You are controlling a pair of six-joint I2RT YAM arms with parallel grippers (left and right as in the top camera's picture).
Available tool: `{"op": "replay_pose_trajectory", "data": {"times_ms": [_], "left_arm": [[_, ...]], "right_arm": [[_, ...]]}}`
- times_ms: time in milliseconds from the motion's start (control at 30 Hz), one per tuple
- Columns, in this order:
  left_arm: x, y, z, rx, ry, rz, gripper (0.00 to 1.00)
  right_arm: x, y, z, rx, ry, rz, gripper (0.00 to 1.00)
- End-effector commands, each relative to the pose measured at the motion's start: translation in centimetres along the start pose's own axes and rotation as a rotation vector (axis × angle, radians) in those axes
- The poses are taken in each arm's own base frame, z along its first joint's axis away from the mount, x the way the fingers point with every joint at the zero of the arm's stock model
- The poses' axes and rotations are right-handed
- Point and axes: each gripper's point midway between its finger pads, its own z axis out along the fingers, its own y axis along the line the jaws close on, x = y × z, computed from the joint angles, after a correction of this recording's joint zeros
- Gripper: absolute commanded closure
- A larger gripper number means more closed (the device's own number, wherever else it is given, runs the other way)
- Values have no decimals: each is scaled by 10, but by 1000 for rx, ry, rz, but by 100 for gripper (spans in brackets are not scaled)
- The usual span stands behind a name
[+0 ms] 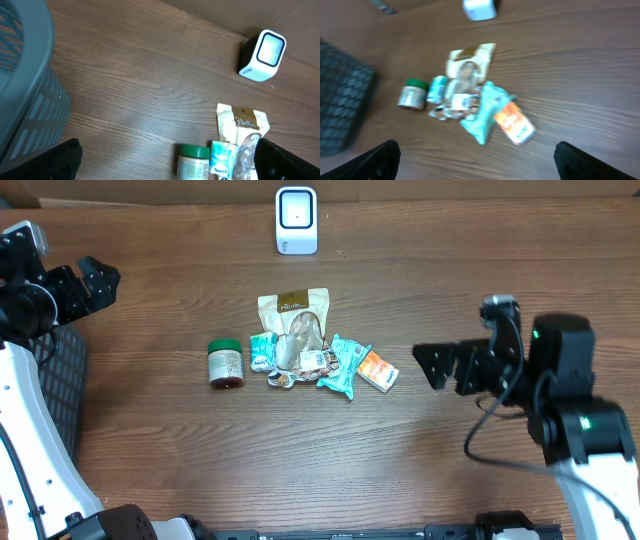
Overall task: Scan the item barcode
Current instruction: 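Reach the right gripper to the pile and grasp the orange Kleenex pack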
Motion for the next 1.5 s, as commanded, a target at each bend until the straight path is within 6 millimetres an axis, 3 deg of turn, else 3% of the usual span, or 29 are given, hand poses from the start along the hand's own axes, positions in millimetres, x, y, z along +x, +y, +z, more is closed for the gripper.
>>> {"op": "replay_pose_trajectory", "data": {"times_ms": [0, 233, 367, 433, 567, 733, 933, 1133, 1467], "left_arm": [[-5, -7, -6, 20, -20, -4, 0], [-5, -7, -6, 20, -20, -4, 0], [-5, -7, -6, 20, -20, -4, 0], [-5, -7, -6, 20, -20, -4, 0], [-5, -7, -6, 20, -20, -4, 0], [-5, -7, -6, 20, -20, -4, 0], [-5, -7, -6, 20, -20, -4, 0], [-5, -7, -6, 20, -20, -4, 1], [-5, -7, -6, 20, -20, -4, 0]], "right_arm": [[-1, 18, 18, -157, 69, 10, 11], [43, 3, 85, -56, 315, 165, 62], [71, -5, 116, 55, 418, 249, 84], [85, -9, 129, 120, 453, 290, 89], [111, -12, 150, 235, 508, 316, 92], [135, -16, 163, 332, 548, 336, 92], [159, -44, 168, 495, 554, 429, 92], [145, -63, 178, 554, 460, 398, 91], [125, -106, 166, 686, 366, 420, 86]]}}
